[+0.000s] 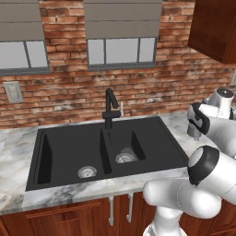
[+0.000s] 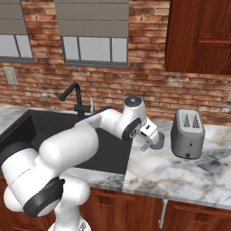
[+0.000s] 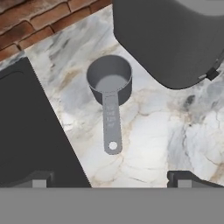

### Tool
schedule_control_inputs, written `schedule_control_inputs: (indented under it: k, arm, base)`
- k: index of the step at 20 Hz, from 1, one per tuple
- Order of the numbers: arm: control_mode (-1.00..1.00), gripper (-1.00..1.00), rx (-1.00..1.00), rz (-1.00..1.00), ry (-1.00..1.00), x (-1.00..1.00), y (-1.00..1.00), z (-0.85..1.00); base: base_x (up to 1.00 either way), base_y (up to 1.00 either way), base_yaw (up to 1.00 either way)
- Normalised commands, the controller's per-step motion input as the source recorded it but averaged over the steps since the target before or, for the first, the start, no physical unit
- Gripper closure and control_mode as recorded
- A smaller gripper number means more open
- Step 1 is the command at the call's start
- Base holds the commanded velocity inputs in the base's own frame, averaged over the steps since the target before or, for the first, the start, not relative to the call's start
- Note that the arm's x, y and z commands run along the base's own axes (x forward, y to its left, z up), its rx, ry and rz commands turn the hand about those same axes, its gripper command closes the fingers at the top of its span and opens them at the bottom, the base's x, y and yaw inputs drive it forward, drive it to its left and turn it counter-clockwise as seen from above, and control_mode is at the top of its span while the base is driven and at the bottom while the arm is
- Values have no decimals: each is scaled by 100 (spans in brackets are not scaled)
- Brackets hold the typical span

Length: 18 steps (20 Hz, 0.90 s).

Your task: Move any existing items from the left basin to the right basin for drying. Then move the measuring cup from the counter to the left basin of the sink for washing.

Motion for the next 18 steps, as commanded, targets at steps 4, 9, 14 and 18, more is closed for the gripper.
schedule_control_inputs:
  k: [4,9,14,18]
  arm:
    - [-100,-100,0,0,0,8,-1,-18]
    - [-100,-100,0,0,0,11,0,-18]
    - [-100,-100,0,0,0,11,-7,-18]
    - [-100,-100,0,0,0,2,-18,-18]
  base:
    - [0,0,0]
    - [0,0,0]
    - [0,0,0]
    - [0,0,0]
